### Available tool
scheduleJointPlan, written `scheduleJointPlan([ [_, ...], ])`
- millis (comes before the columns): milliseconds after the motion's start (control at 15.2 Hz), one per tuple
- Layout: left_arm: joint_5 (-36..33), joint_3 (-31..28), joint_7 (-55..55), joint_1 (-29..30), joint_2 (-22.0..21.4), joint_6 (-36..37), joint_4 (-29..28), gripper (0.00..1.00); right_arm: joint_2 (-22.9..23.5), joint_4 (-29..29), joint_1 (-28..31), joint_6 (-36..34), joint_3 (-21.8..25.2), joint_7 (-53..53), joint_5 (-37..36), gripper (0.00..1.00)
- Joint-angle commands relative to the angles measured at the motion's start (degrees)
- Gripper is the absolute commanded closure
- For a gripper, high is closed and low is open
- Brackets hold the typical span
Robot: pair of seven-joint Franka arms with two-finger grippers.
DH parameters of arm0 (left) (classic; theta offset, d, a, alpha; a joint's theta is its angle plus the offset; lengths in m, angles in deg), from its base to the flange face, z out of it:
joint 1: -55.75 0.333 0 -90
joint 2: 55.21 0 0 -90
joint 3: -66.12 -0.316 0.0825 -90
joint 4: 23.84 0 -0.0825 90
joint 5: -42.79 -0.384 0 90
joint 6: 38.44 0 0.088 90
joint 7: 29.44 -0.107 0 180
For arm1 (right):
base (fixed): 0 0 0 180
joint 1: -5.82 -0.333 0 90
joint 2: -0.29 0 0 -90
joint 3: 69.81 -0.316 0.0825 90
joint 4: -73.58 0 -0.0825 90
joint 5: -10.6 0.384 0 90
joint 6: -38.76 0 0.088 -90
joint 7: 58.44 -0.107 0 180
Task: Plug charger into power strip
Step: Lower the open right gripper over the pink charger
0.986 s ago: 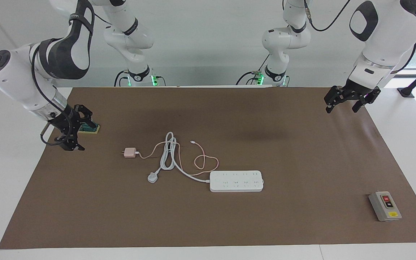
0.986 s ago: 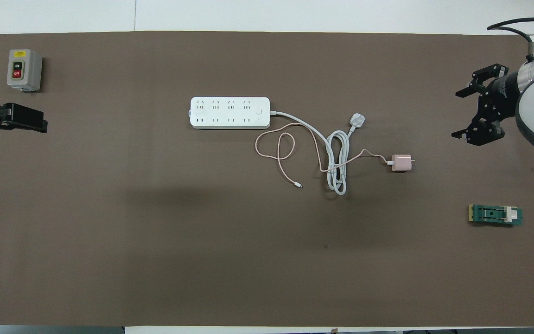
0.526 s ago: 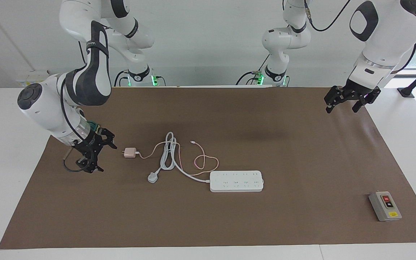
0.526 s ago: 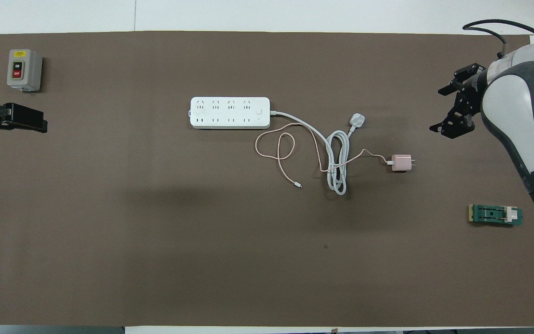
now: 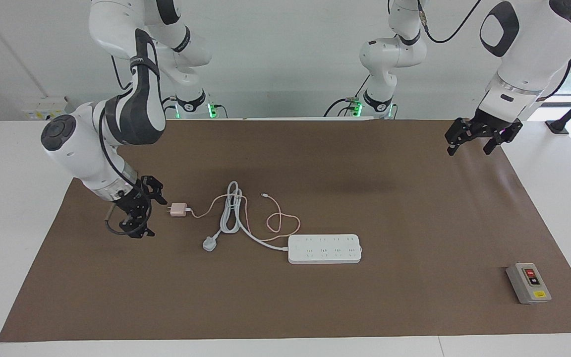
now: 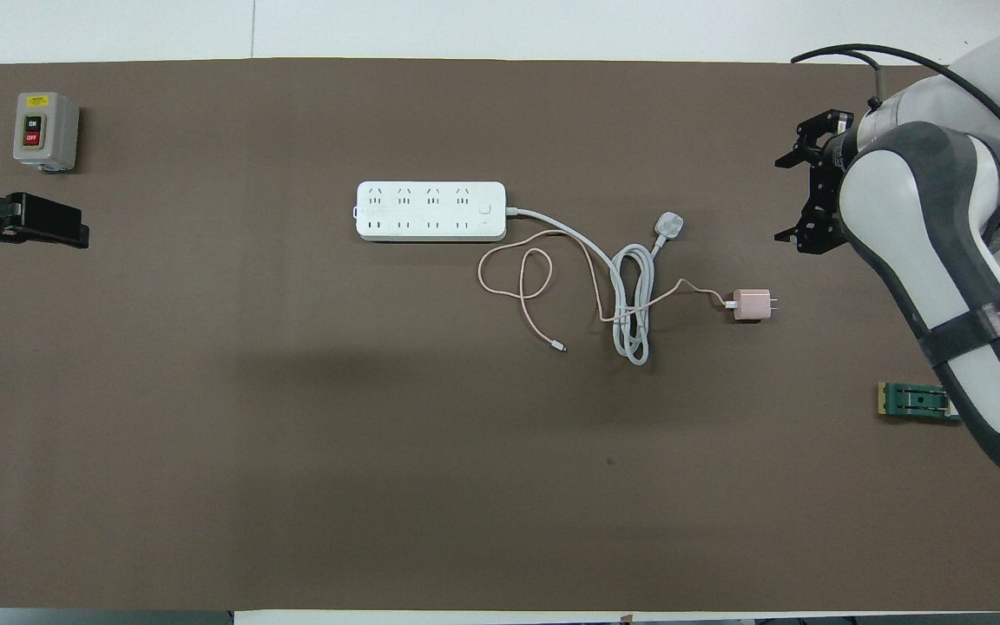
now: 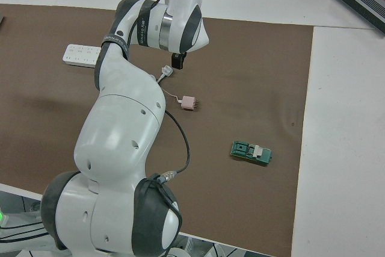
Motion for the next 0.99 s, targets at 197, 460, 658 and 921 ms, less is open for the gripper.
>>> scheduleJointPlan([
  [197, 0.4, -0.3, 0.2, -0.1, -0.8, -0.3, -0.9, 0.0, -0.3, 1.9, 0.7, 0.2, -0.1, 8.2, -0.9, 0.0],
  [460, 0.4, -0.3, 0.2, -0.1, -0.8, -0.3, -0.9, 0.0, -0.5, 2.5, 0.4, -0.4, 0.0, 9.3, -1.0, 0.0],
  [658, 0.4, -0.3, 0.2, -0.1, -0.8, -0.3, -0.9, 0.0, -0.9, 2.8, 0.9, -1.0, 0.2, 9.8, -0.9, 0.0],
  [921, 0.4, -0.3, 0.2, -0.1, -0.8, -0.3, -0.9, 0.0, -1.7, 4.1, 1.1, -1.0, 0.3, 13.7, -1.0, 0.0],
])
